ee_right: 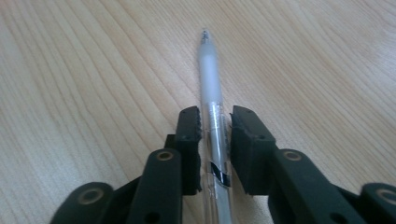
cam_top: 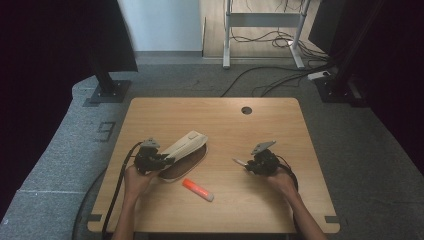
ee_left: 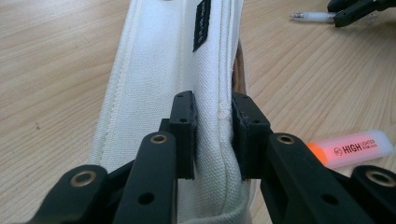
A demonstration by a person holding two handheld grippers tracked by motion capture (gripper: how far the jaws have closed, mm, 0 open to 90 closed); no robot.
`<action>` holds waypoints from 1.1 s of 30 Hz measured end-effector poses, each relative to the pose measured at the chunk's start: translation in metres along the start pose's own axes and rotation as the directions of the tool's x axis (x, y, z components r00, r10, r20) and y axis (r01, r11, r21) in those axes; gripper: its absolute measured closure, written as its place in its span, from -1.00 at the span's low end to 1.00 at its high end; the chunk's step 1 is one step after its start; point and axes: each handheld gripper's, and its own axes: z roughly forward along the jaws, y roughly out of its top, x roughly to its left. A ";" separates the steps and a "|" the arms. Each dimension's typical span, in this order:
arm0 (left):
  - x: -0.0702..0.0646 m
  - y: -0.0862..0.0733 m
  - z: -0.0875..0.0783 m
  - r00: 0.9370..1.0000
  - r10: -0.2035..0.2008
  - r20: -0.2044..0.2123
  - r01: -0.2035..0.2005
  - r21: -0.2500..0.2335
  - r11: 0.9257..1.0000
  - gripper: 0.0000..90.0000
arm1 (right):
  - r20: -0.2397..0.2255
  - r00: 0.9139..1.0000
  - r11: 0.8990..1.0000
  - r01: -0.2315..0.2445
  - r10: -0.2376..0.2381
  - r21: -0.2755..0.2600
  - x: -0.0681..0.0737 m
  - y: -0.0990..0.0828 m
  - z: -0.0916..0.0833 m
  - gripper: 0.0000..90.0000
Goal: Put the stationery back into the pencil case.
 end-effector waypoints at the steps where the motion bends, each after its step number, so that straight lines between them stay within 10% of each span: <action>1: 0.000 0.000 0.000 1.000 0.000 0.000 0.000 0.000 1.000 0.61 | -0.003 1.000 1.000 -0.001 0.001 -0.003 0.000 -0.001 0.000 0.69; 33: 0.000 0.001 -0.002 1.000 -0.004 -0.008 0.004 -0.015 1.000 0.65 | -0.045 0.999 0.999 -0.021 0.019 -0.041 0.008 0.026 -0.017 0.74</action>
